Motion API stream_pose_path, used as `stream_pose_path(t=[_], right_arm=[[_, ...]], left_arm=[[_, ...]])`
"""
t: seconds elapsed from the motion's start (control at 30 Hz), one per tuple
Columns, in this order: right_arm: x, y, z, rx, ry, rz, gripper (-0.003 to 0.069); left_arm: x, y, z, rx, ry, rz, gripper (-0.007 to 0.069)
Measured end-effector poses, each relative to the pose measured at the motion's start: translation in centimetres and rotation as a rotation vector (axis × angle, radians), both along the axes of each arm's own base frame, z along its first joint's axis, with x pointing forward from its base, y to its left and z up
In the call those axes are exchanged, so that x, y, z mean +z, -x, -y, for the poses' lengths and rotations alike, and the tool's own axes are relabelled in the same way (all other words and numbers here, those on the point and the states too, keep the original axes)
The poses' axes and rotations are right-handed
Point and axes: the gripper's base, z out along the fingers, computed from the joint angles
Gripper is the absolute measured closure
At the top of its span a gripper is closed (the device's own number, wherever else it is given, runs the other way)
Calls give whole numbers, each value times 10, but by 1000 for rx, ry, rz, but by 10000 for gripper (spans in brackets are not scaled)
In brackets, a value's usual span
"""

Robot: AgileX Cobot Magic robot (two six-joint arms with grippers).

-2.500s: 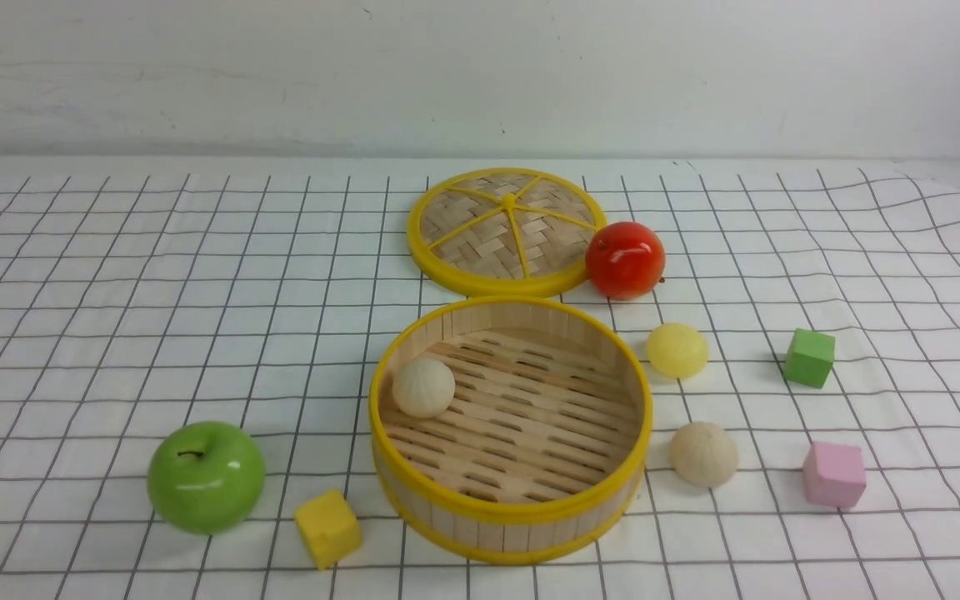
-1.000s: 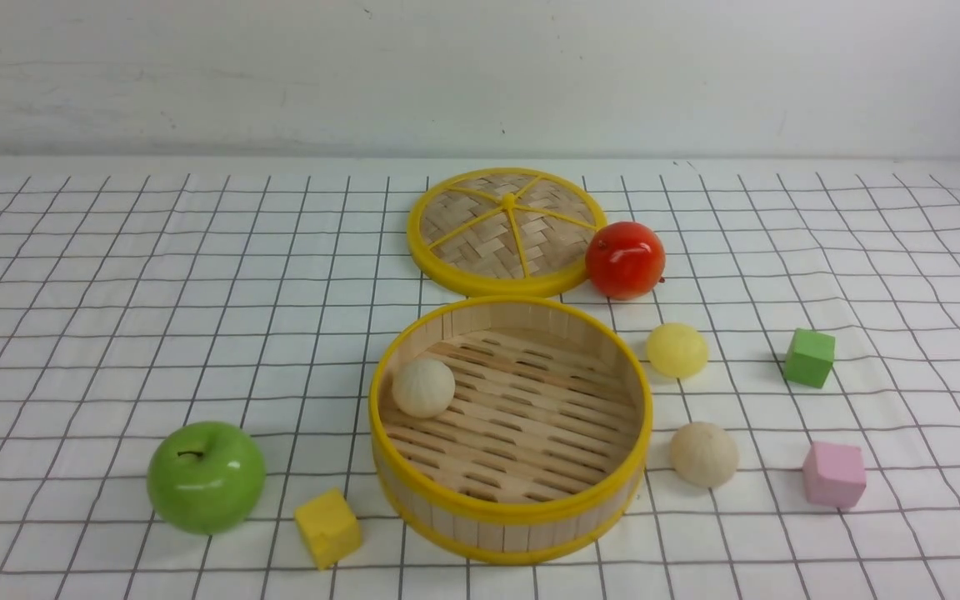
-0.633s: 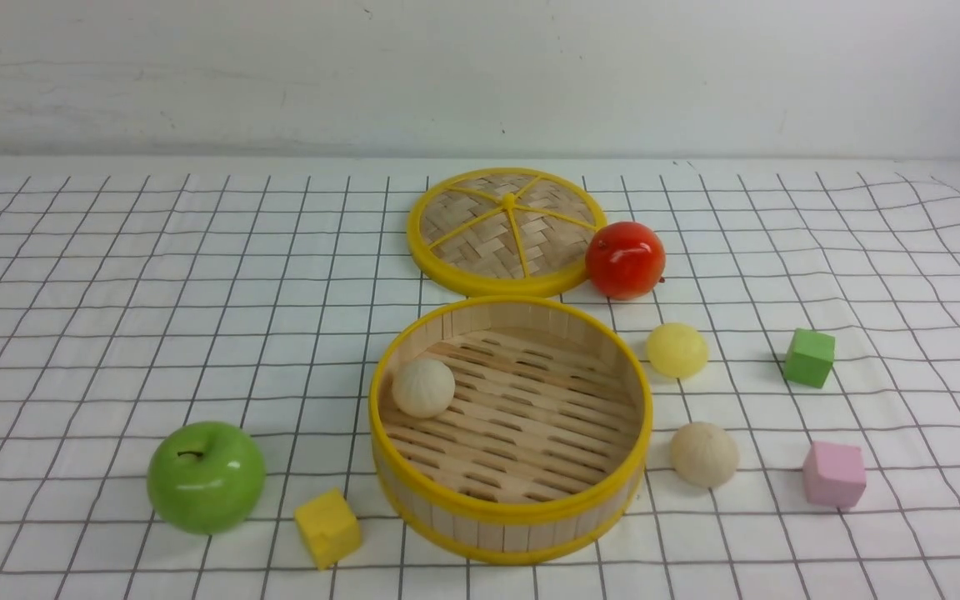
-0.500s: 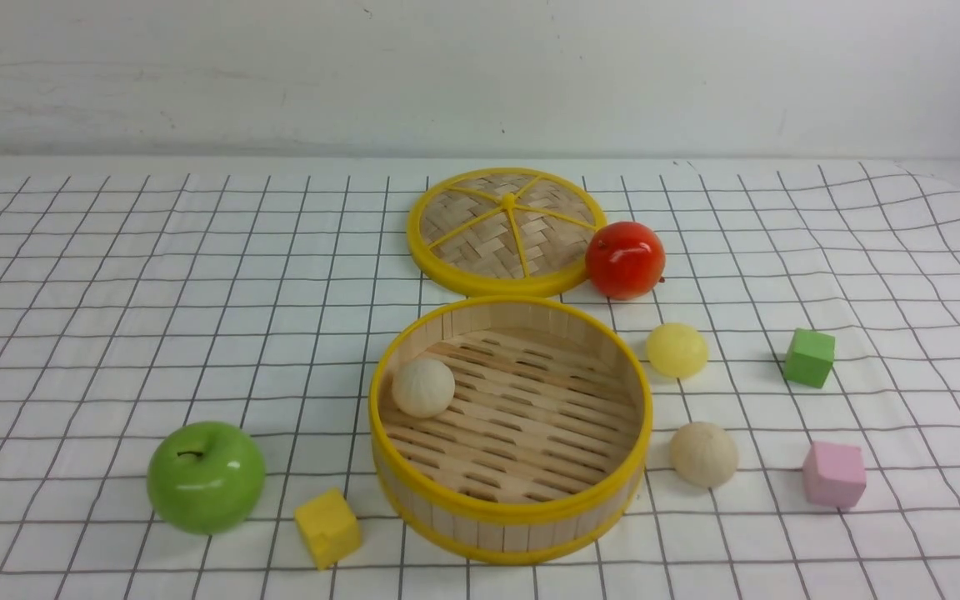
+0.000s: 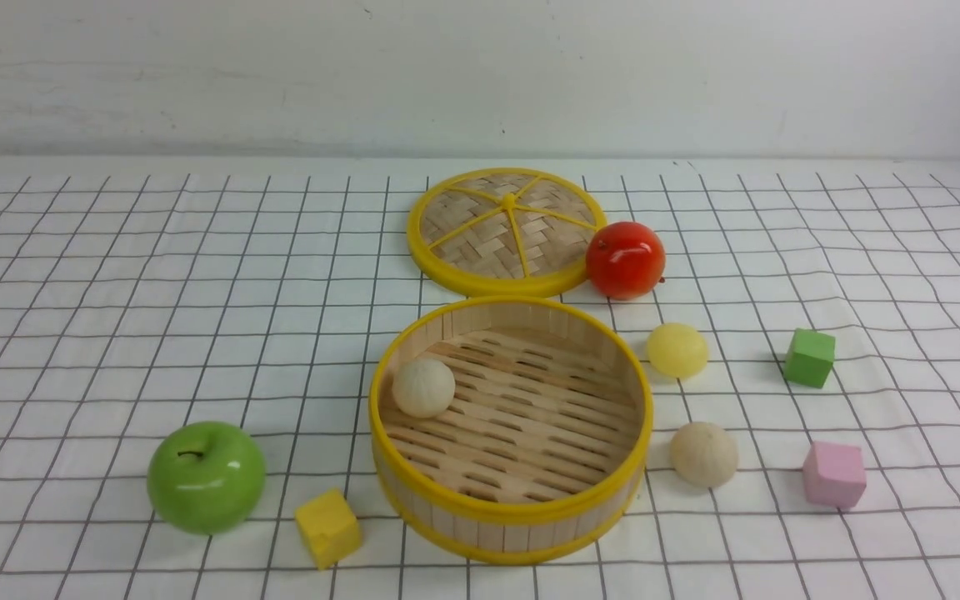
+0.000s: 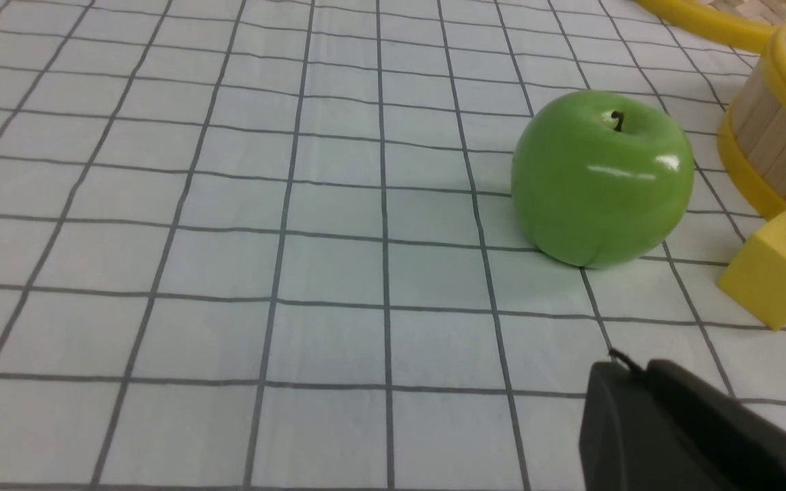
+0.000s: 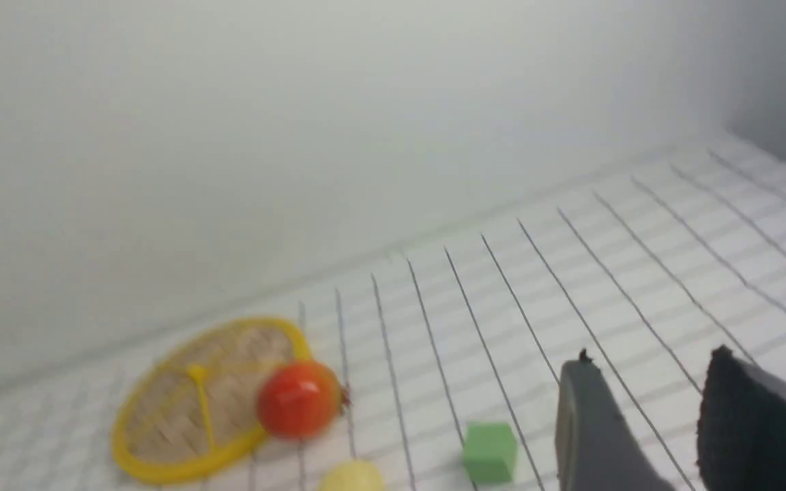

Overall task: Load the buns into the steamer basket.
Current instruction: Use the right arm to grab a steamed stuffed bun

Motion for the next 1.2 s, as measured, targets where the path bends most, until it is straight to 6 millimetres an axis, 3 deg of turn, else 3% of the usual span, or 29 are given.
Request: stream_pose_path(t=[0.13, 0.23, 0.3, 0.47, 0.73, 0.97, 1.2], right_arm=[[-30, -49, 1, 30, -13, -198, 419], [-48, -71, -7, 97, -15, -302, 419], [-69, -90, -28, 251, 36, -452, 419], [-96, -119, -71, 500, 123, -681, 419], [-121, -169, -129, 669, 247, -780, 419], [-152, -206, -139, 653, 343, -835, 419], [-186, -218, -141, 643, 345, -909, 419]], left_arm=[[0, 0, 0, 0, 1, 0, 590], [0, 0, 0, 0, 0, 0, 588], [0, 0, 0, 0, 0, 0, 588], [0, 0, 0, 0, 1, 0, 588], [0, 0, 0, 0, 2, 0, 586], [0, 0, 0, 0, 1, 0, 580], [0, 0, 0, 0, 2, 0, 568]])
